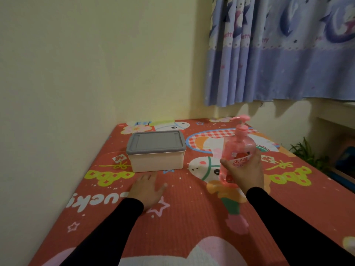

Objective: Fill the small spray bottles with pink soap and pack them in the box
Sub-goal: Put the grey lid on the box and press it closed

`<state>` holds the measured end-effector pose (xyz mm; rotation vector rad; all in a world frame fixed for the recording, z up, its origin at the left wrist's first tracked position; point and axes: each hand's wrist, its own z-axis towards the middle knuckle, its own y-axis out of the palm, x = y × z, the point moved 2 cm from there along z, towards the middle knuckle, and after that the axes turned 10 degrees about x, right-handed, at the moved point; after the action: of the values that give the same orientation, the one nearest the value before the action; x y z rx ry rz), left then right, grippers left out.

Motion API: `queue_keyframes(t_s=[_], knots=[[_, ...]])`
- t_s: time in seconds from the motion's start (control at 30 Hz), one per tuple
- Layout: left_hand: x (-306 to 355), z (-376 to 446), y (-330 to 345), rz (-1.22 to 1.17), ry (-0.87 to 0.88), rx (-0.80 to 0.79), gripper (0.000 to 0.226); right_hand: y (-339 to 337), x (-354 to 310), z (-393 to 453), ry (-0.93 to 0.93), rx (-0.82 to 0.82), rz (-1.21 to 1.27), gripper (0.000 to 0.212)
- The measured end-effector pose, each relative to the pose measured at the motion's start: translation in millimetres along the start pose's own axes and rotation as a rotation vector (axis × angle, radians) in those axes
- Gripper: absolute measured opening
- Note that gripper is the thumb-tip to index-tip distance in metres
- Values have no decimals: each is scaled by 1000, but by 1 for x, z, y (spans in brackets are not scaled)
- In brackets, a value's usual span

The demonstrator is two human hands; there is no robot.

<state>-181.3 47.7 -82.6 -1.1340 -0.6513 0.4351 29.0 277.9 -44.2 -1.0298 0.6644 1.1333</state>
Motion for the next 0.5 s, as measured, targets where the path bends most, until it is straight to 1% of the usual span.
queue_keyframes(t_s=[0.1,0.27,0.37,0.5], knots=[[-7,1,9,23,-40,-34,71,4,0,1,-22,20,25,109],[-12,7,21,62,-63,-62,72,13,4,6,-57,53,13,104],[-13,7,25,87,-62,-69,72,19,5,9,-23,78,2,98],[-14,5,28,92,-60,-55,69,33,5,14,-10,60,-12,92]])
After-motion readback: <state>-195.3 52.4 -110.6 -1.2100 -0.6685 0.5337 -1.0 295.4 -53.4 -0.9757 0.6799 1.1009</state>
